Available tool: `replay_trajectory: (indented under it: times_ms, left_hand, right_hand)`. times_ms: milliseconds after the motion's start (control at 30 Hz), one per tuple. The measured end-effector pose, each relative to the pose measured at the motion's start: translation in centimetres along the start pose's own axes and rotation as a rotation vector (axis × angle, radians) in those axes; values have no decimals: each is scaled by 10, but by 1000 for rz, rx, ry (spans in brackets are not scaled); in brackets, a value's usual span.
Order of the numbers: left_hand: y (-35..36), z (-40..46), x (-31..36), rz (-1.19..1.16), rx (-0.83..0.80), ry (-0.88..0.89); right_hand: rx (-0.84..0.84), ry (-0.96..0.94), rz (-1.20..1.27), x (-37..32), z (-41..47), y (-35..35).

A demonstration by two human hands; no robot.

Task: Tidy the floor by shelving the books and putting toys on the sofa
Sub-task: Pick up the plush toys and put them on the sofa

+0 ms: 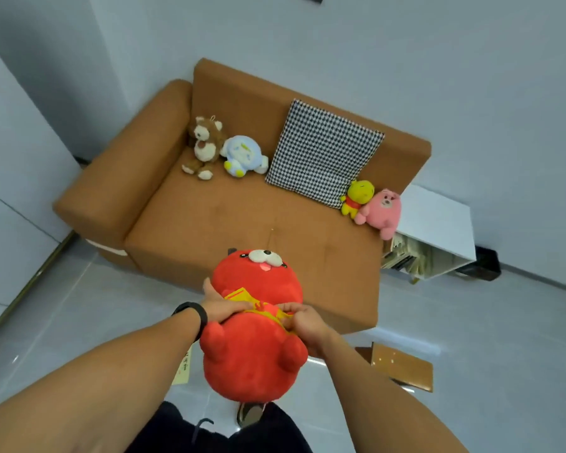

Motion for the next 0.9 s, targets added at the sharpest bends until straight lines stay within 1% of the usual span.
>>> replay_trajectory:
  times_ms: [33,200,333,433,567,633,800,900]
  left_hand:
    - [16,6,15,-5,-4,15]
    - [58,8,76,-18,32,8]
    - [68,26,116,-37,63,58]
    - [62,51,140,-11,61,103]
    - [51,77,177,41,1,158]
    - [47,88,202,55,-43,177]
    - [44,120,271,102,-186,287]
    - [44,141,300,131,-220,351]
  right_hand:
    - [4,-15,-12,-9,11,-21]
    - [-19,-72,-48,-55,33,-76]
    - [-2,-103,-16,-85,58,-90]
    - [31,-138,13,-105,75,-86]
    - [93,-171,35,-130,88,-76]
    - [154,-201,19,-147,96,-76]
    - [367,-242,66,-195,113,-80]
    - [402,-244,86,-214,127,-78]
Point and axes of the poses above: each hand's wrist, its own z-axis towards the middle knuckle, its own y-axis out of the palm, x = y × z, the point moved 1 cm from there along z, towards the middle knuckle, and after that the axes turned 13 degrees about x, right-handed, at the moved point
